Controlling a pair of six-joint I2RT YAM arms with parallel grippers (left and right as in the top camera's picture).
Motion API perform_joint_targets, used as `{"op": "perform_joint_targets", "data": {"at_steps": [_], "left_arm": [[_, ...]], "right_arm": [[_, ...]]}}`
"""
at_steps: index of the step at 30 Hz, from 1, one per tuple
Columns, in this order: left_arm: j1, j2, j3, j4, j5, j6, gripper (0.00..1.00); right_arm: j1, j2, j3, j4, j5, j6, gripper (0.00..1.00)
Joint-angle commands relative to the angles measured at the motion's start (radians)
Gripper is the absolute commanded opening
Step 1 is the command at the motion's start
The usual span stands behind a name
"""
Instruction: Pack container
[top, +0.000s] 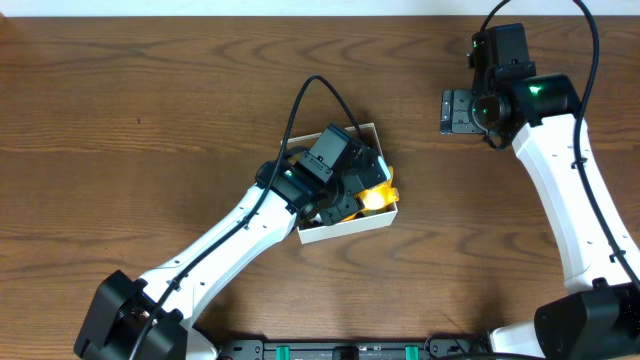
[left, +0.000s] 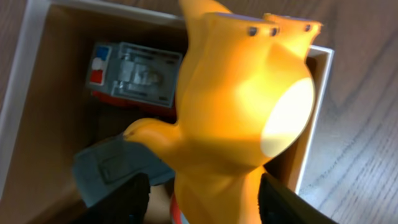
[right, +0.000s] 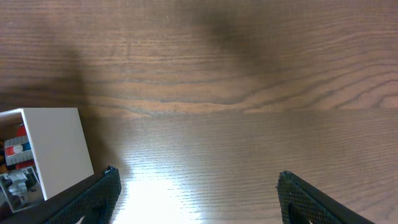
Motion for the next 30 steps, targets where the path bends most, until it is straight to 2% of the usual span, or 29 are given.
{"op": "perform_joint_targets", "data": {"at_steps": [1,5,10,13,19,23,30], "left_arm": [[0.002,-0.036,0.014,0.015,-0.066,-0.003,0.53],[0.002,-0.105,0.047,0.089,-0.068,-0.027,0.51],[0.002,-0.154,0.053,0.206,-0.067,-0.071,0.41],[0.001,-0.133,0.053,0.219,-0.056,-0.164,0.36],[0.001,-0.041,0.052,0.214,0.095,-0.350,0.19],[0.000,0.009,0.052,0.187,0.142,-0.408,0.19],[0.000,0.028,0.052,0.079,0.165,-0.423,0.19]], "right_arm": [[-0.003,0.007,-0.002,-0.004,0.000,-0.004,0.84],[-0.003,0.007,-0.002,-0.003,0.000,-0.004,0.84],[-0.003,0.007,-0.002,-0.003,0.000,-0.004,0.84],[-0.003,0.007,-0.002,0.003,0.000,-0.004,0.84],[-0.003,0.007,-0.002,0.016,0.000,-0.004,0.84],[-0.003,0.007,-0.002,0.018,0.000,-0.004,0.84],[-0.003,0.007,-0.002,0.019,0.000,-0.004,0.84]]}}
